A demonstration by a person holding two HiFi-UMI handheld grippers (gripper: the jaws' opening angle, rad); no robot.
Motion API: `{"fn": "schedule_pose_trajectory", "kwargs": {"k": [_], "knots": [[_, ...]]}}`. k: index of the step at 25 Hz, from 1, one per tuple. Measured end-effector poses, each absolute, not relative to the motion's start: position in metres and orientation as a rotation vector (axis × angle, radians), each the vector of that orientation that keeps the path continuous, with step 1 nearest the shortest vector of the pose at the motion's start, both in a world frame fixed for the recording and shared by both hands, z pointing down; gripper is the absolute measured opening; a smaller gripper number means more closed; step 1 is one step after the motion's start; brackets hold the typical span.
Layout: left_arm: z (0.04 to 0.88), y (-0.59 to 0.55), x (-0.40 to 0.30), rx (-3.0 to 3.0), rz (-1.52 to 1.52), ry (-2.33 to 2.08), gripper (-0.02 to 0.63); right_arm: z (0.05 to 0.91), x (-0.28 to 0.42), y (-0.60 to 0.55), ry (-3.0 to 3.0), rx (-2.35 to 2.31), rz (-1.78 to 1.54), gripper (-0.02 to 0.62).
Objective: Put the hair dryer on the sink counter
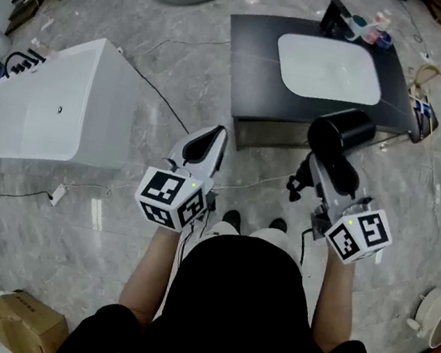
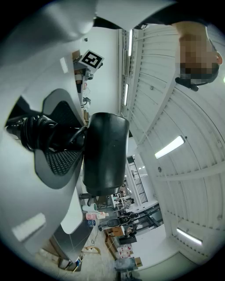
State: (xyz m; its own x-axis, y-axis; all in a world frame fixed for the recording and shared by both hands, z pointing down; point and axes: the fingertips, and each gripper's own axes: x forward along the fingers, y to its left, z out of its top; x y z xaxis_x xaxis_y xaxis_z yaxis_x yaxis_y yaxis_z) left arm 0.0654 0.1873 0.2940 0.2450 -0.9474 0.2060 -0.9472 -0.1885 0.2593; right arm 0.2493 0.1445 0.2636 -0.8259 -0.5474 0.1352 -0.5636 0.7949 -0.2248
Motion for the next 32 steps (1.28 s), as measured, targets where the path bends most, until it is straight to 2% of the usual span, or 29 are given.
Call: {"fn": "schedule_pose_trajectory", "kwargs": {"k": [20, 32], "knots": [[0.291, 0.243, 0.053, 2.185, 0.004, -1.752, 0.000, 0.253, 0.223, 0.193, -2.931, 0.865, 0.316, 0.169], [0.298, 0.195, 0.027, 2.136, 0.033, -1.779, 0.000, 0.261, 0.196, 0.131, -2.939, 0.794, 0.361, 0.169]]}}
